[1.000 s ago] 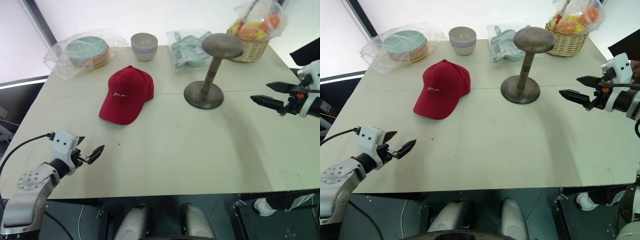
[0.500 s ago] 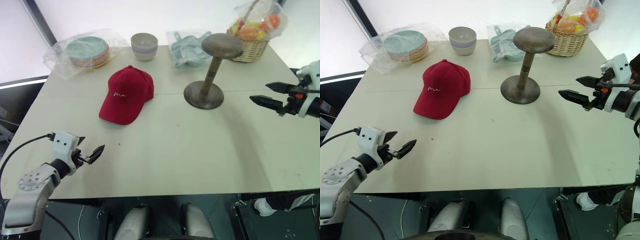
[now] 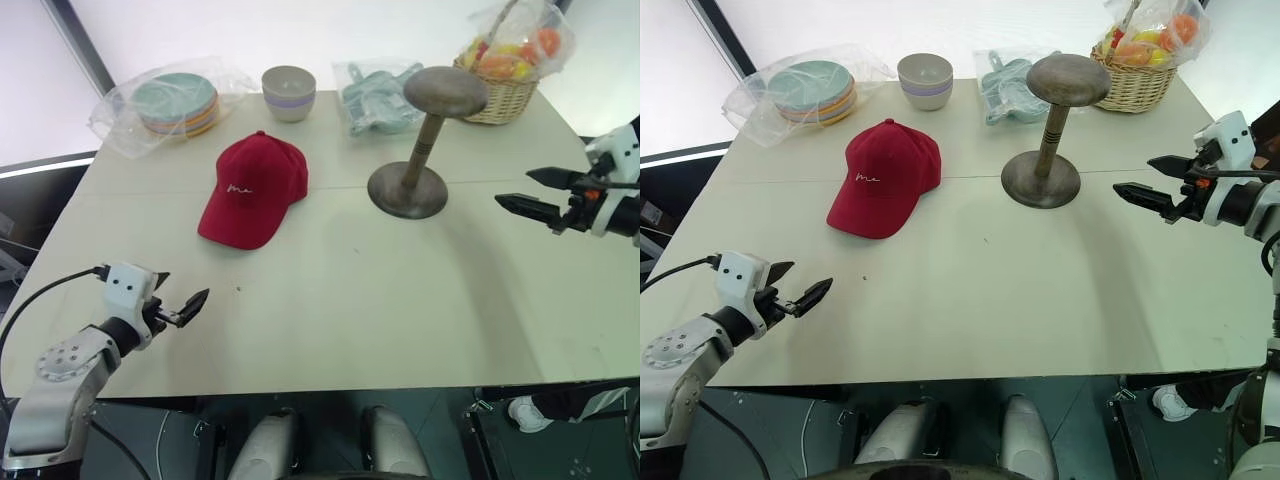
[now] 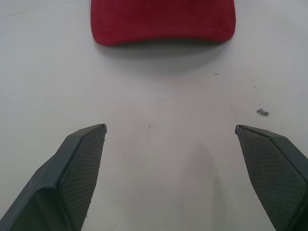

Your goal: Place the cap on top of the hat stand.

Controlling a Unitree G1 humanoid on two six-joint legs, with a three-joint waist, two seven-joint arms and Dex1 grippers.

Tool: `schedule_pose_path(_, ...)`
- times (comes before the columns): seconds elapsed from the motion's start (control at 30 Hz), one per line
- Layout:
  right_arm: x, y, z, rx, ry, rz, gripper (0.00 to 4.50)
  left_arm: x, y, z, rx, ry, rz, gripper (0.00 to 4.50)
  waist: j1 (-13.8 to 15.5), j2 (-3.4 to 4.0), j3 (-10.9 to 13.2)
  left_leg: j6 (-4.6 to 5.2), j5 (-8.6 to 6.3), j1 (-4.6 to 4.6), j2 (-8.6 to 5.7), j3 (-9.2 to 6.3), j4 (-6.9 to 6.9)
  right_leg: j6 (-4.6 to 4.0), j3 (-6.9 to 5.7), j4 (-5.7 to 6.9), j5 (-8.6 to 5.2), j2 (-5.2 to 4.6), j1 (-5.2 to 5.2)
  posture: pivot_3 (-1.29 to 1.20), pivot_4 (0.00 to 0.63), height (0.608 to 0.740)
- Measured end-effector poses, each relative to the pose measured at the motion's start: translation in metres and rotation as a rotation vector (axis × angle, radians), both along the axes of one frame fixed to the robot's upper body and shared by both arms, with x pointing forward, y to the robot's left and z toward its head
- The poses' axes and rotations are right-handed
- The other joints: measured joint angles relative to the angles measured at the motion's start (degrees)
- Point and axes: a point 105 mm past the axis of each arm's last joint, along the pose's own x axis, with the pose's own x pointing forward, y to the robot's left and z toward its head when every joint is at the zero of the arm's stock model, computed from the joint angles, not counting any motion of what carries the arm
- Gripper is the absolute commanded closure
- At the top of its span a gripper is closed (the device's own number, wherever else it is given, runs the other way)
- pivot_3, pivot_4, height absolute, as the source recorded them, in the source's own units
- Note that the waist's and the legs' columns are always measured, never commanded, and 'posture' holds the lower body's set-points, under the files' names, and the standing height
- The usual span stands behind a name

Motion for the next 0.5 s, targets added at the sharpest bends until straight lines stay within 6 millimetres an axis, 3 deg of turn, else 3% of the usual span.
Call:
schedule_pose_path(0.13,-0.005,0.011,0.000,0.030,0.036,0.052,0.00,0.001,0.002,0.002,0.014,-0.004,-0.002,0.02,-0.01,0.00,0.00,0.00,0.00,0.00,0.00,0.00,0.00,0.00,0.00,0.01,0.00,0.00,-0.01,0.00,0.150,0.740)
schedule_pose_path(0.3,-0.036,0.070,0.006,0.088,0.140,0.302,0.00,0.005,0.009,0.009,0.063,-0.015,0.005,0.02,0.03,0.00,0.00,0.13,-0.08,-0.02,0.01,-0.03,0.00,0.00,0.00,0.02,0.00,-0.01,-0.03,0.00,0.150,0.740)
schedule_pose_path(0.5,-0.070,0.118,0.044,0.146,0.141,0.494,0.00,0.009,0.018,0.015,0.114,-0.013,0.014,0.02,0.10,-0.01,0.00,0.29,-0.17,-0.05,0.02,-0.07,0.04,0.00,-0.03,0.03,0.00,-0.01,-0.04,0.00,0.150,0.740)
